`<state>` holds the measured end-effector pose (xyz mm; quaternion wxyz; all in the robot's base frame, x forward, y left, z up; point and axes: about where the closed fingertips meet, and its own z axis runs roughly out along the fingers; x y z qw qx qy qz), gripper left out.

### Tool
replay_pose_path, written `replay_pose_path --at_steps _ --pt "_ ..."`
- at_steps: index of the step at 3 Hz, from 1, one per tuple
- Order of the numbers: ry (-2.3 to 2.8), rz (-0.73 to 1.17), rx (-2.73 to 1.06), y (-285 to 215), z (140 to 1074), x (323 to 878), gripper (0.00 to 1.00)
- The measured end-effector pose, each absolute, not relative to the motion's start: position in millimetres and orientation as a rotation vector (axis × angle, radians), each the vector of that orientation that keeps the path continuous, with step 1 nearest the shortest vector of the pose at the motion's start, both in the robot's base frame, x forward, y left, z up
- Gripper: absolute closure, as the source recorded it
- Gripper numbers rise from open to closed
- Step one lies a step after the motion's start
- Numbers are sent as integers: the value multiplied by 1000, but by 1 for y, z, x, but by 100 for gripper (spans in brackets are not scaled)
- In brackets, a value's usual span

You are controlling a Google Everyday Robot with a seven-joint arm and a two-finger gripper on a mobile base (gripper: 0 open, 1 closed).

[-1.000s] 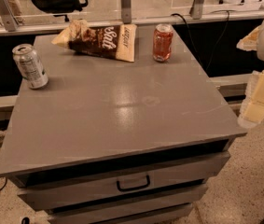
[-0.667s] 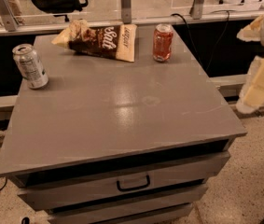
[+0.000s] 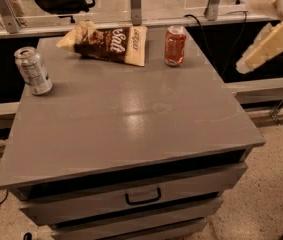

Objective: Knock coke can over

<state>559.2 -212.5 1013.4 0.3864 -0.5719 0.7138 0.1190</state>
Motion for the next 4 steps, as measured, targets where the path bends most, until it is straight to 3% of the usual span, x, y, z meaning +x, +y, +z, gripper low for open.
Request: replay_pose_path --at_steps 2,4 --pt "1748 367 -1436 -200 1022 567 0" --pt "1614 354 -1193 -209 1031 630 0"
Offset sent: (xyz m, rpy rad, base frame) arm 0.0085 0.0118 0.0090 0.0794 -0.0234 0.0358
